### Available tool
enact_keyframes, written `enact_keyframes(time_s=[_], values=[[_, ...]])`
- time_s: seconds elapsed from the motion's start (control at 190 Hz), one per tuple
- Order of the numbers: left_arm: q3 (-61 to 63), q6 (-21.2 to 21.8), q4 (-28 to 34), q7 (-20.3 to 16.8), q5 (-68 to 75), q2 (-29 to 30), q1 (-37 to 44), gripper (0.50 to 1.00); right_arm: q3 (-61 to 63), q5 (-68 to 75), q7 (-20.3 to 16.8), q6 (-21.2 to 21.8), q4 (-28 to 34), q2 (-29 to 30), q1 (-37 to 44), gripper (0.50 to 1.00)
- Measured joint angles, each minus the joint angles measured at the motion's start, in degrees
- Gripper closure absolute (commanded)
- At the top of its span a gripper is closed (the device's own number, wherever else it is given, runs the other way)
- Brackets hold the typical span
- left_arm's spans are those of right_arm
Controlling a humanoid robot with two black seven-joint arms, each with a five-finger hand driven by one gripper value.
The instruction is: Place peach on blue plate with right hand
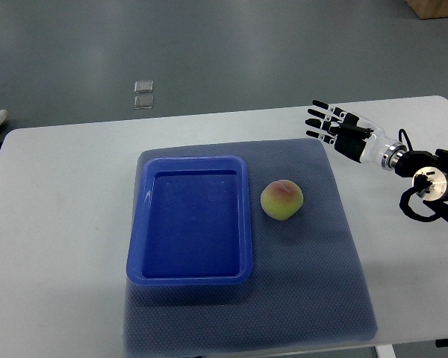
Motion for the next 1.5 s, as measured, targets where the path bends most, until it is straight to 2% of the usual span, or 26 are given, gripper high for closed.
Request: enact_keyframes(time_s=[0.614,1.16,1.312,1.501], values=[[0.2,0.2,0.8,-0.1,0.0,0.0,-0.3,0.5,0.3,-0.9,-0.6,1.0,0.4,-0.5,0.3,0.57],[0.2,0.2,0.6,-0.1,0.0,0.0,-0.3,0.5,0.5,-12.2,-0.2,7.9,1.1,-1.3,0.5,0.572],[0.1,0.2,0.5,-0.1,0.0,0.0,-0.3,0.5,0.6,-15.2,-0.1,10.0,1.2,-3.3,2.0,0.572],[0.2,0.2,0.5,-0.1,0.0,0.0,-0.3,0.5,0.6,-18.6,0.0,10.1,2.2,-5.6,2.5,0.572]])
